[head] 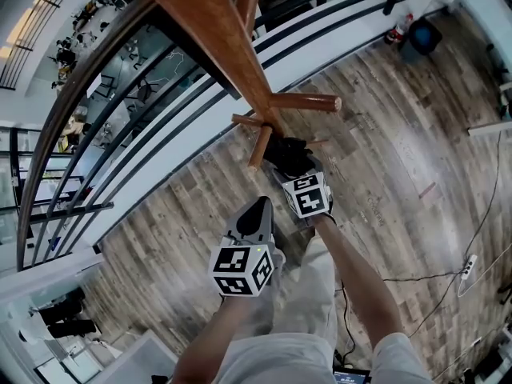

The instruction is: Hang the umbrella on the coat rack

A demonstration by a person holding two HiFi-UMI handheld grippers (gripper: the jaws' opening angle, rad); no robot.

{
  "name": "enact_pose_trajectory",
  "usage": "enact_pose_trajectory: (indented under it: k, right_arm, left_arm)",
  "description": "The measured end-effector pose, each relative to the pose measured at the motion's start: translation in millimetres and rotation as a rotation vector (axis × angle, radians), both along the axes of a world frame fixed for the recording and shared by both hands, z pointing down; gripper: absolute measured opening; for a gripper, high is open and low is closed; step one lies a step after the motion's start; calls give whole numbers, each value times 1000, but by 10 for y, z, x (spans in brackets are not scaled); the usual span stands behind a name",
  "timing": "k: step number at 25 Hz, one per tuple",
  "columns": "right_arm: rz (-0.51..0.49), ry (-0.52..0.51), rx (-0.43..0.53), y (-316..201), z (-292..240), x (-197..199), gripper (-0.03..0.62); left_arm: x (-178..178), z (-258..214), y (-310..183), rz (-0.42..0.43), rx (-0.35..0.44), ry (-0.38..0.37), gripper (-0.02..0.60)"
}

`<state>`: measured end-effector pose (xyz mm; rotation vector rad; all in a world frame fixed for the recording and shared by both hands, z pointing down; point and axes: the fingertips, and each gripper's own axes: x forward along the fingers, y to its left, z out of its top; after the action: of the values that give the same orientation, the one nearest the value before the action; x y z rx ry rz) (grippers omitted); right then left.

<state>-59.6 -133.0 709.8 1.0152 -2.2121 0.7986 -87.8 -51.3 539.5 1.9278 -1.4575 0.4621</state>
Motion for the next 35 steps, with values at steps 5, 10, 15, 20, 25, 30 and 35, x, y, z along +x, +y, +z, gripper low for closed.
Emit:
enact_pose_trajectory:
  k: [5, 10, 15, 20, 25, 30, 35]
  right_arm:
    - [-12, 7, -29, 44, 16, 78, 341]
    - [4, -21, -36, 165, -81, 166, 341]
    - [-1, -62, -49, 255, -289, 233, 339]
    - [-5, -124, -57, 309, -542, 267, 336]
    - [39, -59, 7, 377, -769, 467, 140]
    - [43, -35, 6, 502, -933, 599, 110]
    - [89, -75, 22, 572, -1259, 685, 56]
  left_arm:
    - [17, -27, 10, 3, -3, 2, 25]
    - [50, -102, 43, 7, 3, 7, 25]
    - [79, -209, 50, 17, 11, 5, 25]
    - [65, -293, 62, 18, 10, 3, 25]
    - [74, -394, 151, 14, 12, 4, 25]
    - [85, -535, 176, 12, 19, 10, 25]
    - [35, -663, 231, 9, 24, 12, 25]
